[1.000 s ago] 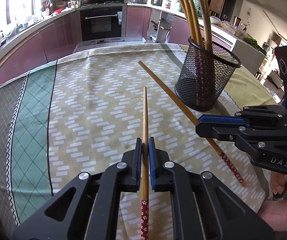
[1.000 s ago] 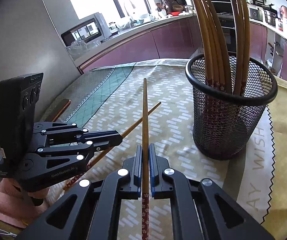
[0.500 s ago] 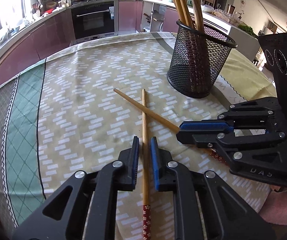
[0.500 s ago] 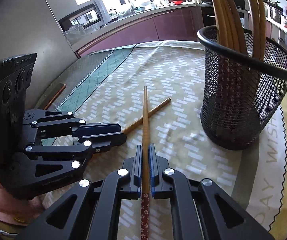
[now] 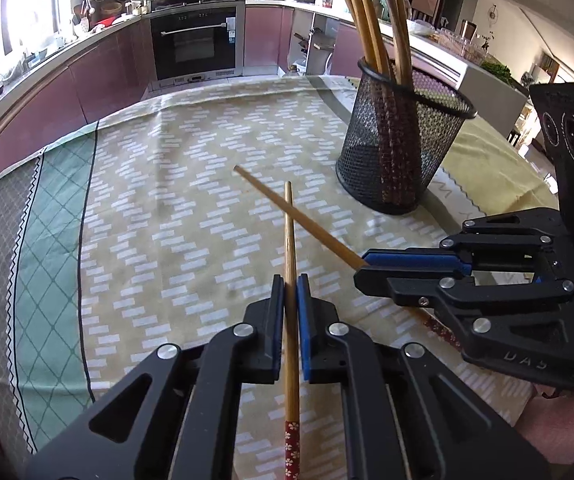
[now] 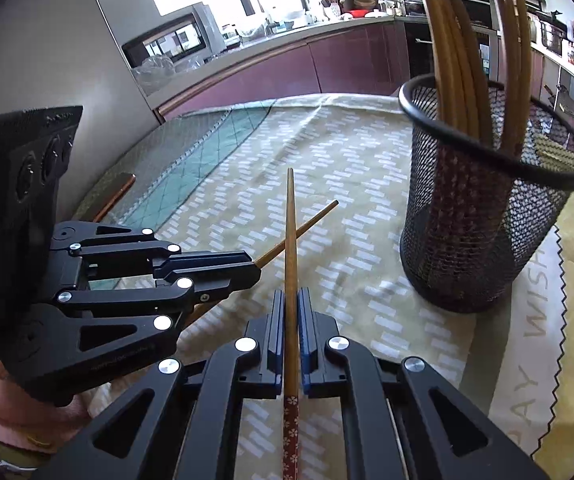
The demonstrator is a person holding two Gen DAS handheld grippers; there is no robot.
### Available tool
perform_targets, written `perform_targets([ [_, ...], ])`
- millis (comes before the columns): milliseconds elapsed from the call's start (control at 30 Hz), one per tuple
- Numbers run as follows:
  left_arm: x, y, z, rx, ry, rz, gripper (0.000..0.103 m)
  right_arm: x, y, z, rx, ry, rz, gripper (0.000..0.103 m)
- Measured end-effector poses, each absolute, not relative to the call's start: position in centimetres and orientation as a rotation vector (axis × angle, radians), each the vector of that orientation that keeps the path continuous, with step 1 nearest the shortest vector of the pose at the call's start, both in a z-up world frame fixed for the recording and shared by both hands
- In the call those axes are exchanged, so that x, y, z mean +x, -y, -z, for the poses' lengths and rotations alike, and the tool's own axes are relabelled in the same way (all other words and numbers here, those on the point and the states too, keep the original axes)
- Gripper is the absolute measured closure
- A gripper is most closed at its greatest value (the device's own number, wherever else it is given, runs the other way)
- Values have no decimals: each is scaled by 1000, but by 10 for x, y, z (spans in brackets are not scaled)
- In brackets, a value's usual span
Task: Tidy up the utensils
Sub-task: 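Lift the chopstick upright toward the mesh cup with the right gripper, then carry the upright chopstick over the mesh cup with the right gripper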
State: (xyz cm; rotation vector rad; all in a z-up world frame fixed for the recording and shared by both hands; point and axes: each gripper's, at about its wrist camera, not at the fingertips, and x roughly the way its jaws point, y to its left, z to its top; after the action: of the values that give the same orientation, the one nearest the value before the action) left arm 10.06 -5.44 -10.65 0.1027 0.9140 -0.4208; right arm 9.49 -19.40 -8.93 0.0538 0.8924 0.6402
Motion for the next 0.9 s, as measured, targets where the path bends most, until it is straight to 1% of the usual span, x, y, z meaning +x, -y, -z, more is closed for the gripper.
perform_targets([
  [433, 91, 40, 59, -17, -818, 513, 96, 80, 225, 49, 153, -764, -660, 97],
  [900, 83, 38, 35, -64, -761, 552, 96, 69, 248, 33, 196, -700, -653, 97],
])
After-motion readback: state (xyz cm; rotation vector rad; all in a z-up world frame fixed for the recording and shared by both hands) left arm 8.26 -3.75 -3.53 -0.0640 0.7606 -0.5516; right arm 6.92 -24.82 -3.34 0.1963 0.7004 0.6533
